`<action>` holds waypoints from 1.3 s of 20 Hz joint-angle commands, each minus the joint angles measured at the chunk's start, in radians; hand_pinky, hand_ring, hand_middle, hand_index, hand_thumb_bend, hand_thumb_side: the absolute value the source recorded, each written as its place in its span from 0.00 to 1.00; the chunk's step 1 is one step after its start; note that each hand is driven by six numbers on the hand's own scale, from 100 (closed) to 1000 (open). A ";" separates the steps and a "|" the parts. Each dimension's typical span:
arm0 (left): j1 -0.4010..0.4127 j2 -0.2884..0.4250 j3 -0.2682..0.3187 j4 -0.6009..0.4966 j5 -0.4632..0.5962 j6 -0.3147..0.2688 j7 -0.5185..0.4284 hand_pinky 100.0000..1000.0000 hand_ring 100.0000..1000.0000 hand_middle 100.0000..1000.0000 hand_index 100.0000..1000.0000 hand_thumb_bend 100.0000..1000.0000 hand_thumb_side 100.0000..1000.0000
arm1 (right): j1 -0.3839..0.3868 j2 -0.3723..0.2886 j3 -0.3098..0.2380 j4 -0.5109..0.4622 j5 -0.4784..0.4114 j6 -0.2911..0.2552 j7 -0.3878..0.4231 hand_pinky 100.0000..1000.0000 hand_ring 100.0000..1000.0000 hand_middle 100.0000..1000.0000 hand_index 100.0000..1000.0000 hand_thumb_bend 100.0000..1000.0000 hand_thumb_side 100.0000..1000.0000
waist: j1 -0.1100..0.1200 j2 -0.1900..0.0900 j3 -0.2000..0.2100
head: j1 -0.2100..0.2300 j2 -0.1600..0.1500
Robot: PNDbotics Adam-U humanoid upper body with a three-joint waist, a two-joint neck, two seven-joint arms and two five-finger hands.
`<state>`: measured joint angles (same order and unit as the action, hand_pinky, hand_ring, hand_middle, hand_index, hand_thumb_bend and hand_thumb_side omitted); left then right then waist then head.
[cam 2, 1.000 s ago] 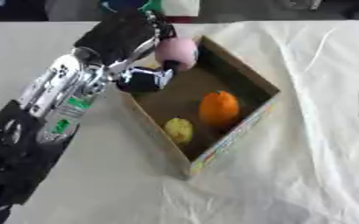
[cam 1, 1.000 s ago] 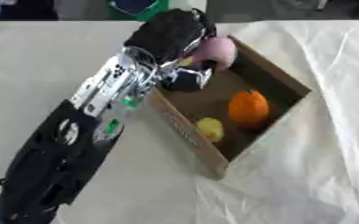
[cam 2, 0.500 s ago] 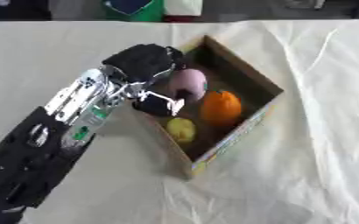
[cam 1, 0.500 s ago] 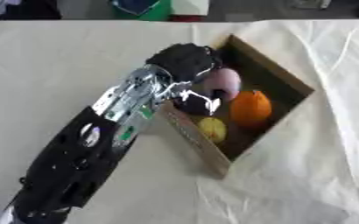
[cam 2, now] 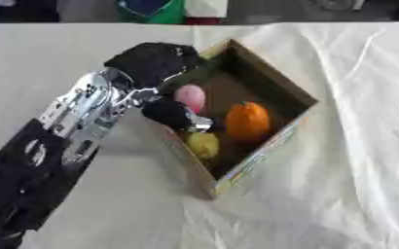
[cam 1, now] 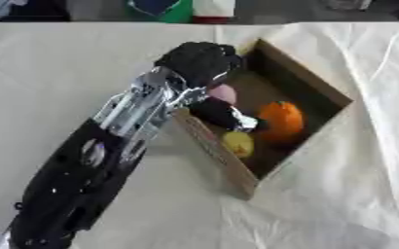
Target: Pick up objects on the table and place them in the box.
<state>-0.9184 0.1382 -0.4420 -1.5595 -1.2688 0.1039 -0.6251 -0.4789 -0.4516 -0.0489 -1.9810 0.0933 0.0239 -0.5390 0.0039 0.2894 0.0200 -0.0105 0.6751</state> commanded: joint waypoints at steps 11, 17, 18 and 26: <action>0.085 0.076 0.203 -0.353 0.274 0.321 0.416 0.32 0.66 0.64 0.85 0.00 1.00 | 0.001 -0.022 -0.018 -0.019 0.003 -0.010 -0.018 0.72 0.56 0.41 0.62 0.00 0.35 | 0.010 -0.035 0.026 | 0.011 0.013; 0.194 0.185 0.339 -0.439 0.750 0.381 0.844 0.30 0.62 0.60 0.82 0.00 1.00 | 0.012 -0.028 -0.027 -0.019 0.002 -0.026 -0.044 0.71 0.56 0.42 0.62 0.00 0.37 | 0.019 -0.050 0.051 | 0.015 0.036; 0.217 0.204 0.355 -0.440 0.821 0.359 0.906 0.29 0.61 0.59 0.81 0.00 1.00 | 0.013 -0.028 -0.027 -0.019 0.001 -0.030 -0.048 0.71 0.56 0.43 0.63 0.00 0.38 | 0.021 -0.053 0.055 | 0.019 0.040; 0.428 0.283 0.454 -0.440 1.153 0.074 1.204 0.34 0.61 0.58 0.80 0.00 1.00 | 0.040 -0.038 -0.035 -0.019 0.022 -0.057 -0.066 0.70 0.58 0.48 0.68 0.00 0.44 | 0.030 -0.064 0.077 | 0.028 0.077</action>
<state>-0.4827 0.3883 -0.0102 -1.9827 -0.1514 0.2212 0.5471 -0.4299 -0.4613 -0.0738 -1.9810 0.1032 -0.0288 -0.6012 0.0342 0.2459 0.0959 0.0129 0.7394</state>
